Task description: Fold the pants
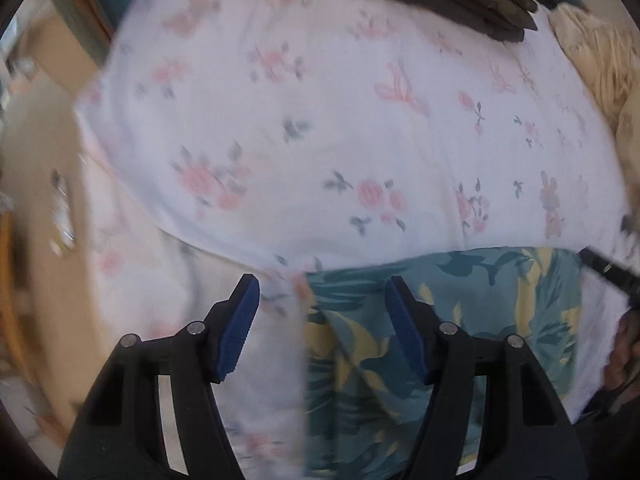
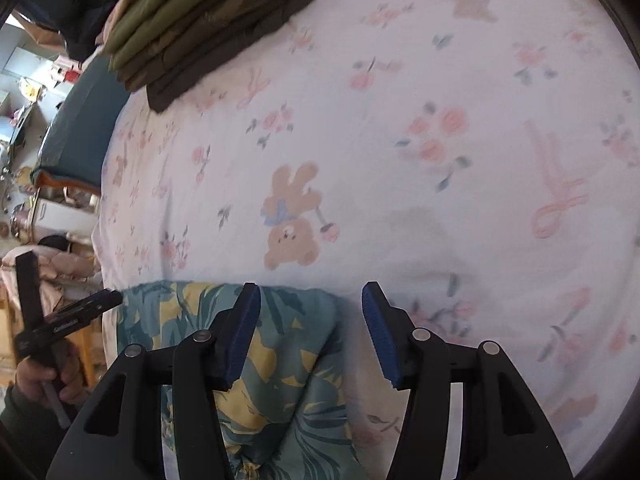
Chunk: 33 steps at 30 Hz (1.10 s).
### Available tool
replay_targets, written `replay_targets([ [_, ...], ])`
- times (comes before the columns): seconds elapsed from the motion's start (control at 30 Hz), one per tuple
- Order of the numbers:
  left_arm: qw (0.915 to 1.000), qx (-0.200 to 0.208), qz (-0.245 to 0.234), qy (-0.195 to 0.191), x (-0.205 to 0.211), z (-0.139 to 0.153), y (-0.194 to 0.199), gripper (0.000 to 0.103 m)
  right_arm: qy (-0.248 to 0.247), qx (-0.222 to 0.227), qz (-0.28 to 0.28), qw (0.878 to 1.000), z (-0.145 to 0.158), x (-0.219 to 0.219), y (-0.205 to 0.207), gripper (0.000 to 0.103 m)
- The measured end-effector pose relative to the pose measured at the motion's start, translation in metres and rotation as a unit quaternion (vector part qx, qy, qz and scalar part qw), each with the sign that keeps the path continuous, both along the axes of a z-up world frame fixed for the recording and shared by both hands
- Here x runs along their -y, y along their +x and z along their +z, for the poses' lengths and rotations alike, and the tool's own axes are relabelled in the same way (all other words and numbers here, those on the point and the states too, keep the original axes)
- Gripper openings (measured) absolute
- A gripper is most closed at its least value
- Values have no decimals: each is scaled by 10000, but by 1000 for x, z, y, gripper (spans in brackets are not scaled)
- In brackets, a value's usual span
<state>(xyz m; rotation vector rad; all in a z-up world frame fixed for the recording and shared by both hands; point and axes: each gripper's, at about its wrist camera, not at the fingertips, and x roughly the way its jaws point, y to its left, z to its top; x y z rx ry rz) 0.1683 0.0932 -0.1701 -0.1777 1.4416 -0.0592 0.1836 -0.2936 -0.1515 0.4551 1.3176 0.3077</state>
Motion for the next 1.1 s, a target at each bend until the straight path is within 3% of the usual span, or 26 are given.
replay_targets([
  [0.03,9998,-108,-8,-137,2,-7,1,62,21,-63,68,10000,-4,-3,0,56],
  [0.07,9998,-113,7,-171,3,-11,2,55,69,-113,148,9998,-7,-6,-1,56],
  [0.1,9997,42,-9,-222,6,-11,2,11,170,-167,255,9994,-10,-9,-3,46],
  [0.13,9992,61,-137,-358,11,-9,2,4,371,-209,392,9983,-12,-14,-5,35],
  [0.17,9988,97,-302,-380,17,-5,3,2,429,-245,533,9974,-13,-18,-7,9],
  [0.23,9970,528,-556,-116,27,16,2,2,277,52,698,9972,1,-23,-9,5],
  [0.3,9936,992,-502,-184,26,40,8,2,168,500,706,9961,23,-24,-7,5],
  [0.43,9792,1856,-822,-6,30,72,19,2,-233,1481,529,9873,60,-20,-6,5],
  [0.53,9818,1456,-1217,90,39,55,21,2,-349,1504,688,9856,58,-22,-9,4],
  [0.63,9778,1582,-1352,257,36,61,10,2,-526,1807,1137,9755,73,-26,-24,4],
  [0.73,9678,1823,-1707,299,32,77,-11,2,-612,1890,1363,9706,84,-23,-43,4],
  [0.9,9422,1920,-2615,837,47,82,-62,2,-1109,1939,2009,9538,93,-42,-84,4],
  [1.1,9330,1407,-3144,1046,51,63,-100,3,-1773,1746,2755,9285,80,-68,-130,4],
])
